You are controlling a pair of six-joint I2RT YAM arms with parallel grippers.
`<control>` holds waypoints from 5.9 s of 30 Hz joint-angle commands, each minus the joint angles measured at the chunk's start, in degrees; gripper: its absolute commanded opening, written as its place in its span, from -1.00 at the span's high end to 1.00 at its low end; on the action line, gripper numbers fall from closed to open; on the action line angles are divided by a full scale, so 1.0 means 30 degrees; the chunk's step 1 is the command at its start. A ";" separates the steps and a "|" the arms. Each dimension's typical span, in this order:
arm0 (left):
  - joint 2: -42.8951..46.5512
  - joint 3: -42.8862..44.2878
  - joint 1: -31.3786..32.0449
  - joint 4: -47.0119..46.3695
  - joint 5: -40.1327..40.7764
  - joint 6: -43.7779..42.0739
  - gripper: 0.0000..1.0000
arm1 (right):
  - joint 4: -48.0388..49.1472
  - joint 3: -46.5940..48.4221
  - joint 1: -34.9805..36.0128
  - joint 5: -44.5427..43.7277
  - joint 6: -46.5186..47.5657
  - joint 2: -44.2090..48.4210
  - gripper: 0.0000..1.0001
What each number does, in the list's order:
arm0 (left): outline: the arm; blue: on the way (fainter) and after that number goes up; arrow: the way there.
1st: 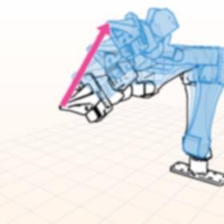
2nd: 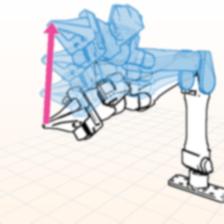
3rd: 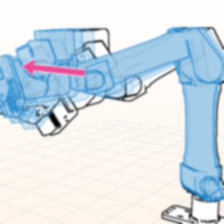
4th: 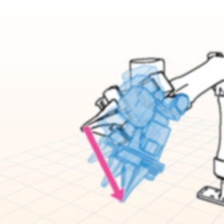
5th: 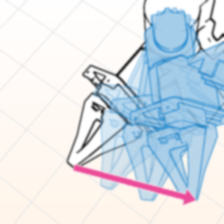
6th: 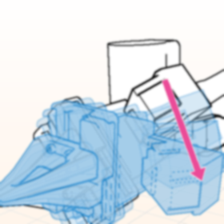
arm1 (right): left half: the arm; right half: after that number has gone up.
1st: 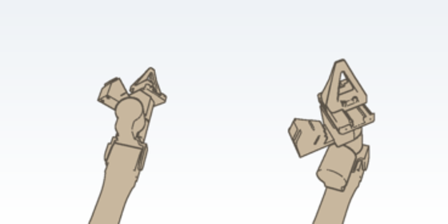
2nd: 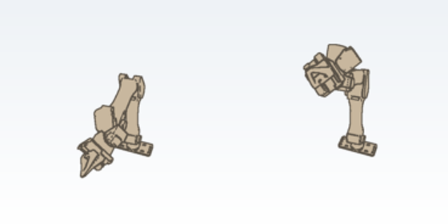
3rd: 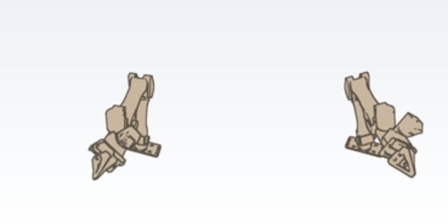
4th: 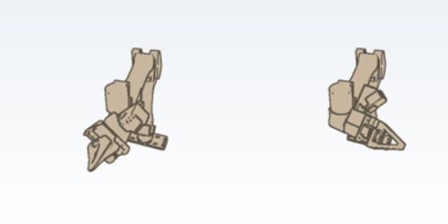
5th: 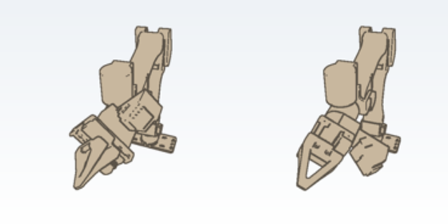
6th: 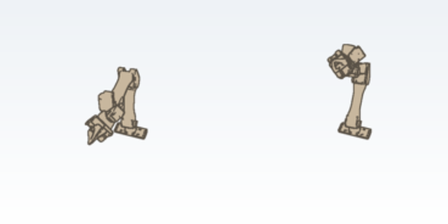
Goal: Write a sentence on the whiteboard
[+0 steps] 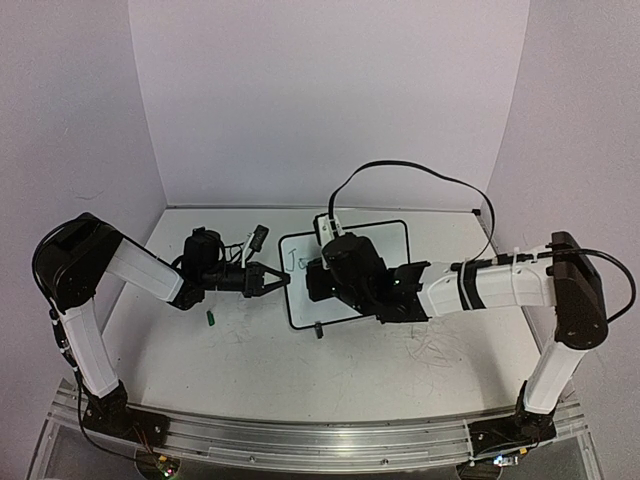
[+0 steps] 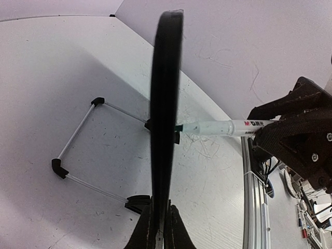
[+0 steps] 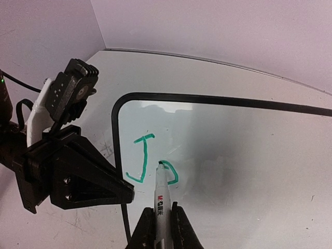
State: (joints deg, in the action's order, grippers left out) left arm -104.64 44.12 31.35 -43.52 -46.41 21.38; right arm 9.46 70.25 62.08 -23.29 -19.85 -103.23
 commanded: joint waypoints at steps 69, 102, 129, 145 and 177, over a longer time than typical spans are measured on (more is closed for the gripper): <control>0.0816 -0.0120 0.0279 -0.0207 -0.0563 -0.0342 1.00 | 0.0216 -0.1158 -0.0469 -0.0218 -0.0340 0.0875 1.00; 0.0865 -0.0121 0.0277 -0.0195 -0.0562 -0.0358 1.00 | 0.0048 -0.1034 -0.0344 -0.1962 -0.0414 0.1360 1.00; 0.0904 -0.0155 0.0273 -0.0175 -0.0596 -0.0370 1.00 | 0.0312 -0.0246 -0.0449 -0.2200 0.0522 0.1197 1.00; 0.0857 -0.0122 0.0287 -0.0185 -0.0589 -0.0387 1.00 | -0.0642 -0.0921 -0.0403 -0.1601 -0.0434 0.1173 1.00; 0.0984 -0.0147 0.0300 -0.0170 -0.0574 -0.0387 1.00 | -0.1189 -0.2116 0.0166 -0.1277 -0.1847 0.1163 1.00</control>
State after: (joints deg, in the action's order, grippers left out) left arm -104.20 44.12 31.46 -42.89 -46.28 21.03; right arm 7.63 64.68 62.51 -26.98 -24.26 -100.68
